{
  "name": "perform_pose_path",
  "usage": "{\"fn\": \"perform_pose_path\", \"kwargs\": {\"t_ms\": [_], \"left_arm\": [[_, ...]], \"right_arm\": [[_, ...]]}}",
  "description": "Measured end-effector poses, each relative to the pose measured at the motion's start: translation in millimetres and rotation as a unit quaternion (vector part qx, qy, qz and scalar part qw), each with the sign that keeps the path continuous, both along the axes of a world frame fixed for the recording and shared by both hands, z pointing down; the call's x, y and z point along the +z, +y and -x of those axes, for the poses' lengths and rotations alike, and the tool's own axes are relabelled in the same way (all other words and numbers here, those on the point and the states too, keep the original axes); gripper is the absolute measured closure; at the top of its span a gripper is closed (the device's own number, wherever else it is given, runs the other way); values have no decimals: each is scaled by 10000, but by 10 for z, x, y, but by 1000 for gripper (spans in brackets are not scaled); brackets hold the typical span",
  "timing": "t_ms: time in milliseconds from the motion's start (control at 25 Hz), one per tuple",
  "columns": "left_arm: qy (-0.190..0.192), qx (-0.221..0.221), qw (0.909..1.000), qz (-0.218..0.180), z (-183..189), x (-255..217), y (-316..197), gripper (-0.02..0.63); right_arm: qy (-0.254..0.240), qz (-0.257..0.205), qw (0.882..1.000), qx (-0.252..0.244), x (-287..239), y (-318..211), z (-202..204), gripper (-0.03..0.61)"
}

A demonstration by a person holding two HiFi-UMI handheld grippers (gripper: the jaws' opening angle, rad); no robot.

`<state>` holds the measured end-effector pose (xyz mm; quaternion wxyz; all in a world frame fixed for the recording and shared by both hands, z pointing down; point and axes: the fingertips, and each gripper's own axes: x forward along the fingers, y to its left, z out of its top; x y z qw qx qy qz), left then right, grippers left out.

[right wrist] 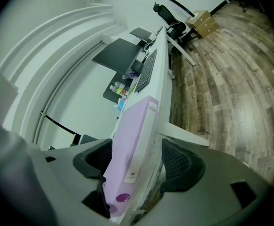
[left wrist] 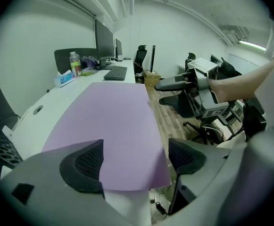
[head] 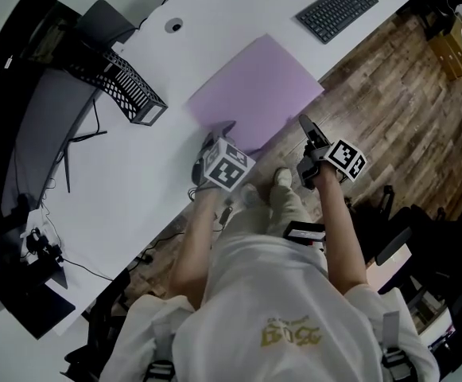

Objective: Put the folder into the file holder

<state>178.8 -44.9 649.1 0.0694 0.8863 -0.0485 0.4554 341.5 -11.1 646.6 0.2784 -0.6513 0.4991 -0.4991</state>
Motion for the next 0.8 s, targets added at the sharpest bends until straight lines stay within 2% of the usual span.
{"fn": "perform_pose_path", "kwargs": {"t_ms": [200, 360, 600, 800], "left_arm": [[-285, -69, 9995, 102, -29, 53, -6, 138], [-494, -121, 9986, -137, -53, 116, -49, 138], [-764, -131, 9957, -501, -67, 164, -111, 124], [-802, -212, 9942, -687, -75, 137, -170, 114]], "right_arm": [[-86, -64, 9995, -290, 110, -208, -9, 236], [-278, 90, 9987, -413, 286, -292, -80, 224], [-470, 22, 9979, -437, 374, -427, -123, 213], [-571, -78, 9978, -330, 405, -526, -168, 206]]}}
